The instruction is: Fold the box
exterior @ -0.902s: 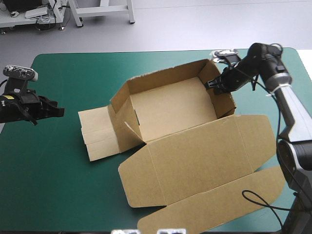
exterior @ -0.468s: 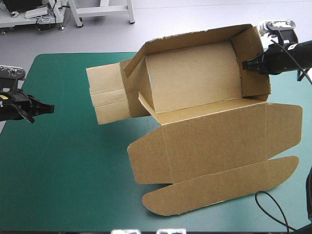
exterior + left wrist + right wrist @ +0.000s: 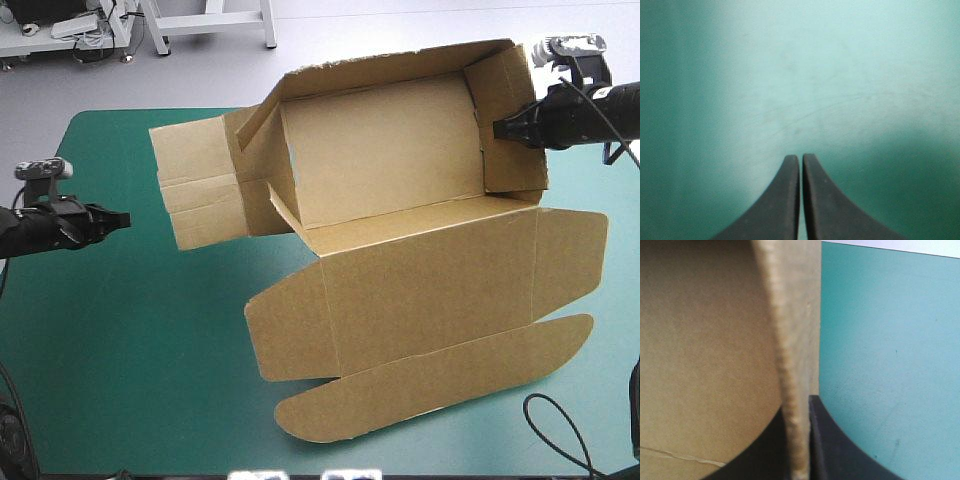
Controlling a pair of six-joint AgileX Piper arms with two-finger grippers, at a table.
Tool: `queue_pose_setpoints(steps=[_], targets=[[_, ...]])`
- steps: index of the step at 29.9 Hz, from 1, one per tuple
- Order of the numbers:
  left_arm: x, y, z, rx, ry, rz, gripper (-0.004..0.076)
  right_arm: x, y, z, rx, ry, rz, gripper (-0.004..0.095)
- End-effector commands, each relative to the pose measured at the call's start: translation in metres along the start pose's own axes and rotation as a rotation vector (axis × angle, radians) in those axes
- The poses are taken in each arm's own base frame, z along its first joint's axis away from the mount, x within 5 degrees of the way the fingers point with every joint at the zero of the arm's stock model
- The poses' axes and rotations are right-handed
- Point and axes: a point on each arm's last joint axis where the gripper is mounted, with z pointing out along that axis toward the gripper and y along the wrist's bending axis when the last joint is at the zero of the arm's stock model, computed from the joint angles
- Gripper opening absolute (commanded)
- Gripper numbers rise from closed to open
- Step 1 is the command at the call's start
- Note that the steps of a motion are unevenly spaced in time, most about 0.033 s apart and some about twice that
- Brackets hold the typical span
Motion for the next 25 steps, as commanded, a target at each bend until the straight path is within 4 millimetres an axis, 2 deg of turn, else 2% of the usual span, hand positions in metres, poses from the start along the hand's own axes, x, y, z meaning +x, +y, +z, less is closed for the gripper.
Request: queue_pose_setpoints(steps=[1, 7, 13, 18, 20, 25], targets=[[-0.017, -0.013, 0.006, 0.229, -0.199, -0.011, 0.0006, -0.008, 0.022, -0.026, -0.08, -0.102, -0.003, -0.0019], [-0.021, -0.019, 0.034, 0.468, -0.242, -0.073, 0.0006, -0.009, 0.025, -0.027, -0.115, -0.116, 0.009, -0.0018], [-0.018, -0.045, 0.054, 0.652, -0.212, -0.004, 0.0006, -0.009, 0.027, -0.026, -0.123, -0.114, 0.002, -0.0019], [-0.021, -0.066, 0.055, 0.77, -0.241, 0.008, 0.0006, -0.01, 0.032, -0.024, -0.14, -0.114, -0.007, -0.0018], [-0.022, -0.07, 0.052, 0.825, -0.255, -0.002, 0.0006, -0.01, 0.031, -0.024, -0.138, -0.113, -0.008, -0.0018], [-0.025, -0.073, 0.047, 0.839, -0.255, -0.056, 0.0006, -0.008, 0.028, -0.024, -0.102, -0.098, -0.02, -0.0018]])
